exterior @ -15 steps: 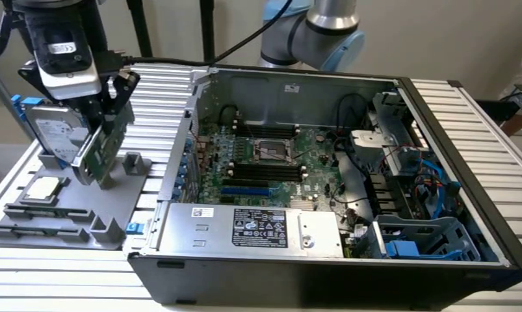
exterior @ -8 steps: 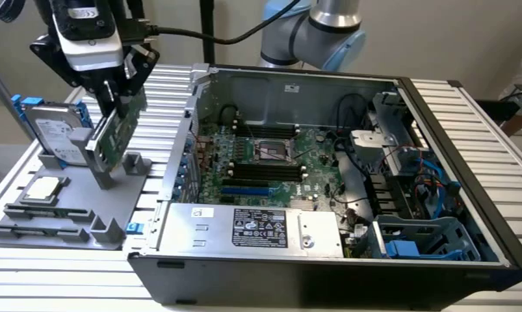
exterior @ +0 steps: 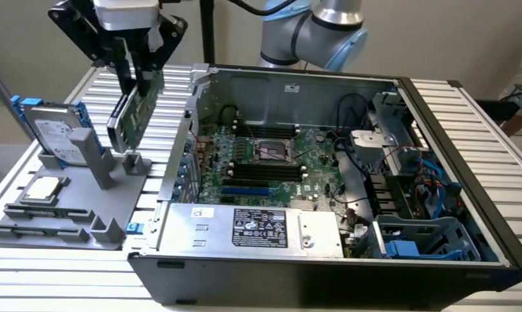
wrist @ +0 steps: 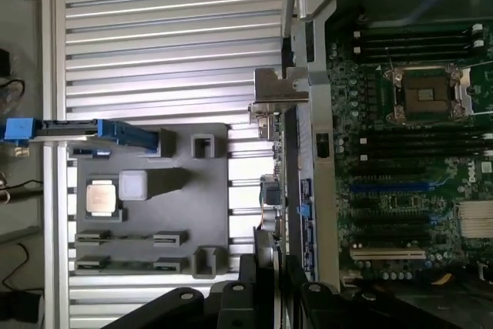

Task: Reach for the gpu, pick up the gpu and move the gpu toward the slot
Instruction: 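Pick up the gpu and move the gpu toward the slot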

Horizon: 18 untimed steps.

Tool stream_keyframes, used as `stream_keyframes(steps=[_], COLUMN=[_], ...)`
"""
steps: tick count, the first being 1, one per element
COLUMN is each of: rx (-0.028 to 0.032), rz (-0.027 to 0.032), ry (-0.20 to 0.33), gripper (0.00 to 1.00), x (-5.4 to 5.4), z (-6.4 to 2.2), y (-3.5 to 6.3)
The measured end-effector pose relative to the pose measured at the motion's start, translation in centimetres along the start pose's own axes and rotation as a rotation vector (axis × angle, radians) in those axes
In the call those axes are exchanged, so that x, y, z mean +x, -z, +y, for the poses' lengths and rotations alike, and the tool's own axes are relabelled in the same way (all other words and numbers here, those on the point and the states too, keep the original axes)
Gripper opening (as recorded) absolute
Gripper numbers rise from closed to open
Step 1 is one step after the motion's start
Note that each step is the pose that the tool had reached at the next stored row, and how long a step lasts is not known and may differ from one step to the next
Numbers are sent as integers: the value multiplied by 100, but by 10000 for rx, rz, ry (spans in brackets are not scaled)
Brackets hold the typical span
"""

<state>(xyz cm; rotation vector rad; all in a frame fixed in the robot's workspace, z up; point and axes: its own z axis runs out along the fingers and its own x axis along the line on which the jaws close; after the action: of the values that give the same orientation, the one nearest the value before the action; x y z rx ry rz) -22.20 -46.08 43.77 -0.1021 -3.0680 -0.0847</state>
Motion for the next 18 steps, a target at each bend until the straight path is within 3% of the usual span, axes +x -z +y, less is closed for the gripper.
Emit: stream_keyframes(steps=[6, 18], rx=[-16, -96], rz=[34, 47], ry=[8, 56], gripper=[26, 26], x=[-264, -805], z=[24, 62], y=[125, 174])
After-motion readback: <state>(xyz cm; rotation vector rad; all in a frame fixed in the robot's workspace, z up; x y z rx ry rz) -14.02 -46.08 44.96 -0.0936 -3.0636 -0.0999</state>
